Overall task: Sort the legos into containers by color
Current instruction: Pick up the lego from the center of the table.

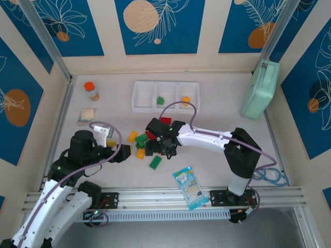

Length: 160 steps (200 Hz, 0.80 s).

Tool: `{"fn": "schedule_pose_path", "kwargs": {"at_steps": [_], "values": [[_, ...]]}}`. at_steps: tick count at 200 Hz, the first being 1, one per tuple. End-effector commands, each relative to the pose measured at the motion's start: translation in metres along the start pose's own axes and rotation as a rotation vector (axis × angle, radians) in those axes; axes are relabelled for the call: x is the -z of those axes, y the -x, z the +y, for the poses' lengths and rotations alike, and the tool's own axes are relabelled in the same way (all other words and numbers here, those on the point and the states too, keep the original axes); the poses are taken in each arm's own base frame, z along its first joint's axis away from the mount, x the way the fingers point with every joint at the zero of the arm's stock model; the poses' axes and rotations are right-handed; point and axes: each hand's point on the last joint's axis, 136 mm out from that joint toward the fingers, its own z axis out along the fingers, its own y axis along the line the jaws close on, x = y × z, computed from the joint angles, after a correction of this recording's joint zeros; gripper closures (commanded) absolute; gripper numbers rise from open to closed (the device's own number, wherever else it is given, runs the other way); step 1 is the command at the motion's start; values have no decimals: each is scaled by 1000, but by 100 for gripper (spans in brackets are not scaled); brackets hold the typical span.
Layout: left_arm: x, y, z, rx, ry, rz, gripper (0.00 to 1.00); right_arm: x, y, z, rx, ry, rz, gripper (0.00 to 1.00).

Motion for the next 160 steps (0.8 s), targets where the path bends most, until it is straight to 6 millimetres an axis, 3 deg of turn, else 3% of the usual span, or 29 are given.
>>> {"fn": "schedule_pose_path", "kwargs": {"at_steps": [1,42,120,160], "values": [[0,0,-4,-12,-28,-1,1,-4,3,-18,-12,-109,-12,21],[1,0,-4,-15,-32,-8,1,-13,11,-33,3,-189,-14,29],[2,1,-1,-15,-11,-11,1,-36,30,-18,33,-120,-4,43],[6,3,2,-20,14,-36,1,-41,31,-27,14,-139,15,56]]}}
